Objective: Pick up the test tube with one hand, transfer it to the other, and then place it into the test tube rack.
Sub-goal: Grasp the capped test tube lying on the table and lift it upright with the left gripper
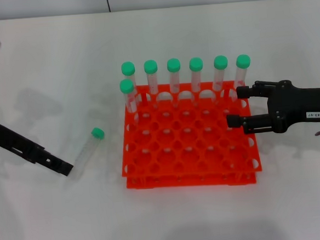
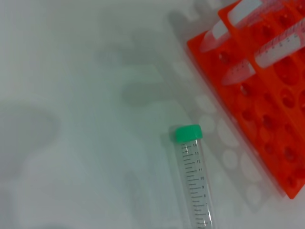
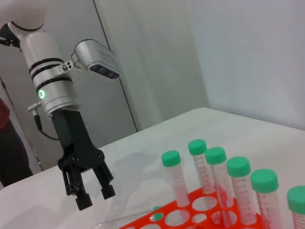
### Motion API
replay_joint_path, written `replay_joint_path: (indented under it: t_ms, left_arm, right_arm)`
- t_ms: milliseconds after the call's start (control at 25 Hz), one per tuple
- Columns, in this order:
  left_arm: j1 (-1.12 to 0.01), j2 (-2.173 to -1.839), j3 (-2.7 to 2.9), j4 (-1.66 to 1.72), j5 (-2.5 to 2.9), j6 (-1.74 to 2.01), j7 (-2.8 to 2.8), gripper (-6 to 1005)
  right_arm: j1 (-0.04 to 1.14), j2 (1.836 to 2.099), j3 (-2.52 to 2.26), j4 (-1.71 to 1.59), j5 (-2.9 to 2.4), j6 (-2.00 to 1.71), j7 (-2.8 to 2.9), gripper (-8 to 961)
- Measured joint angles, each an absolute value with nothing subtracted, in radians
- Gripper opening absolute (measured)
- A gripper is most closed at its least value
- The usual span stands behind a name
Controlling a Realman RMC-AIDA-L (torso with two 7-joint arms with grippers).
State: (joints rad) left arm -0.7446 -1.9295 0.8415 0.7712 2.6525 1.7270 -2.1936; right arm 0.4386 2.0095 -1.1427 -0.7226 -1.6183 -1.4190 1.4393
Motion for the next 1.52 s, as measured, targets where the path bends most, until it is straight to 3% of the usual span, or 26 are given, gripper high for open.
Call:
replay_joint_path:
  t_ms: [440,960,1200,1520]
  left_arm:
    - [-0.756,-1.971,0.89,0.759,2.652,1.661,-2.187,811]
    - [-0.761,-1.984,0.934,0.741,2.654,1.638,-2.184,775]
    - [-0.762,-1.985,0.941,0.737,2.647,1.628,-2.181,638]
    - [-0.763,-1.986,0.941,0.736,2.651,1.627,-2.181,530]
  right_arm:
    - [0.44,2.011,-1.147,-0.723,-1.618,-1.421,1.437,857]
    - [0.438,2.011,-1.145,-0.72,-1.618,-1.422,1.435,858]
    - [0.438,2.011,-1.147,-0.719,-1.618,-1.422,1.434,858]
    - [0.439,2.011,-1.144,-0.717,-1.618,-1.422,1.434,858]
